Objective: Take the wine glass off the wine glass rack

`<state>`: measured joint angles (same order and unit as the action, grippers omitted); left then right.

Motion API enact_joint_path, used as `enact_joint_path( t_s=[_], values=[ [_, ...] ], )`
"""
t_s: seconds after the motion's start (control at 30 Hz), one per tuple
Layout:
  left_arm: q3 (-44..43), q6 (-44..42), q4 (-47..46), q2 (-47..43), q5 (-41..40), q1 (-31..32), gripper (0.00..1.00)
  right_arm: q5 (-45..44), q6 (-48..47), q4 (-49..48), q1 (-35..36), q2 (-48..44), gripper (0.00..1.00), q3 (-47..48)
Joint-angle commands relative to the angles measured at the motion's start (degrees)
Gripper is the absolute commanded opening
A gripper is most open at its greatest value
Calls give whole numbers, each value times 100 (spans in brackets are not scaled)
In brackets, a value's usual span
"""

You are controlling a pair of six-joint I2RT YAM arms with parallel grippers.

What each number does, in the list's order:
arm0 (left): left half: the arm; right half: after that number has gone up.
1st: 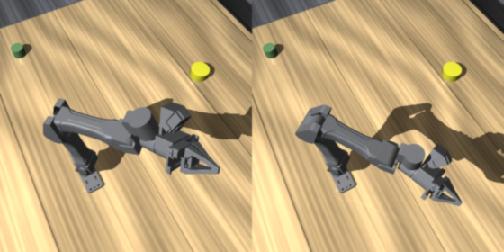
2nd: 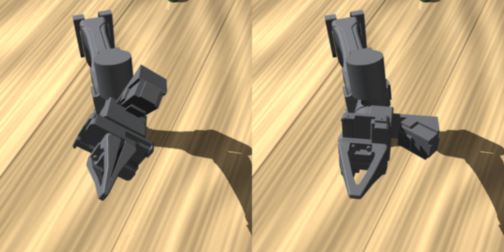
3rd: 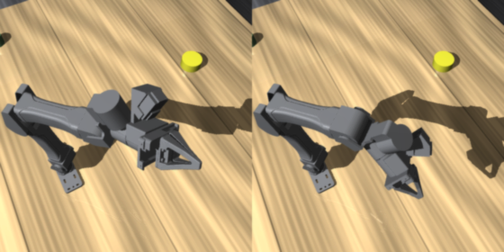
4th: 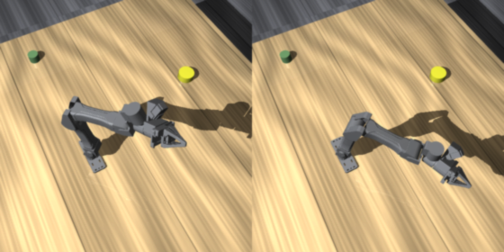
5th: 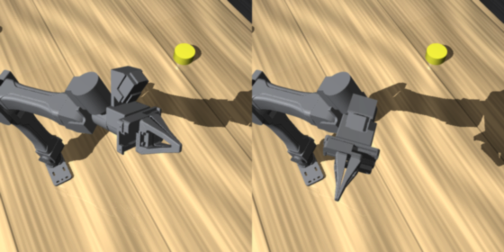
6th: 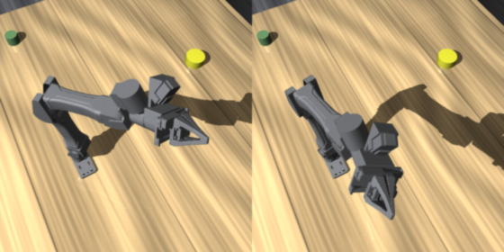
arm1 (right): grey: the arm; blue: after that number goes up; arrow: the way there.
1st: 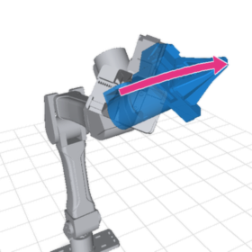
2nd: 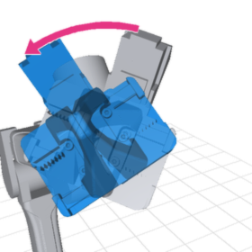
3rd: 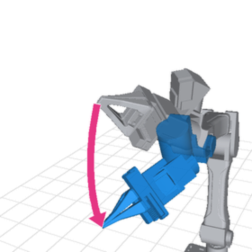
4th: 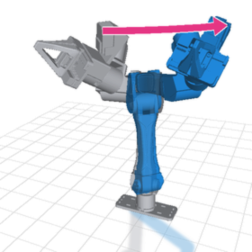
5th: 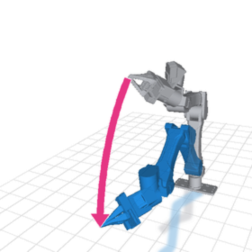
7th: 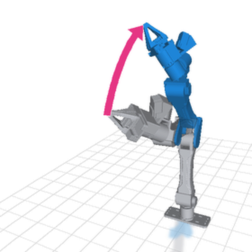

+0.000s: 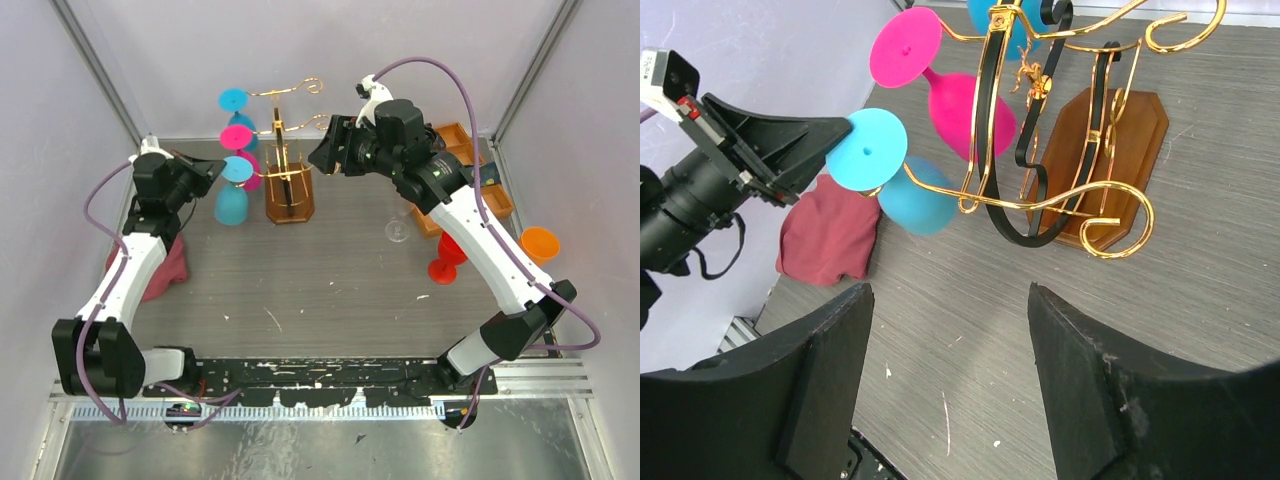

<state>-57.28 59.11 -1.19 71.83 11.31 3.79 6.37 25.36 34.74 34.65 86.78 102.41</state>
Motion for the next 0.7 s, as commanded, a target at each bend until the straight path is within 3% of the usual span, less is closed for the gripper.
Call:
enact_joint_path(
  t_s=[0.0, 0.17, 0.3, 0.53, 0.67],
  values=[
    [80, 330, -1079, 404, -100, -26, 0, 22, -106, -205, -18, -252, 68, 97],
    [-36, 725, -1742, 980, 519, 84, 0, 140, -61, -172, -19, -83, 67, 255],
    [166, 909, -1924, 931, 817, 110, 0, 288, -11, -152, -19, 118, 66, 436],
    [660, 915, -1425, -66, 968, 113, 0, 927, 423, -335, -18, 995, 66, 1223],
    [815, 796, -779, -770, 901, 61, 0, 1565, 916, -370, -102, 2048, 57, 2302]
  ],
)
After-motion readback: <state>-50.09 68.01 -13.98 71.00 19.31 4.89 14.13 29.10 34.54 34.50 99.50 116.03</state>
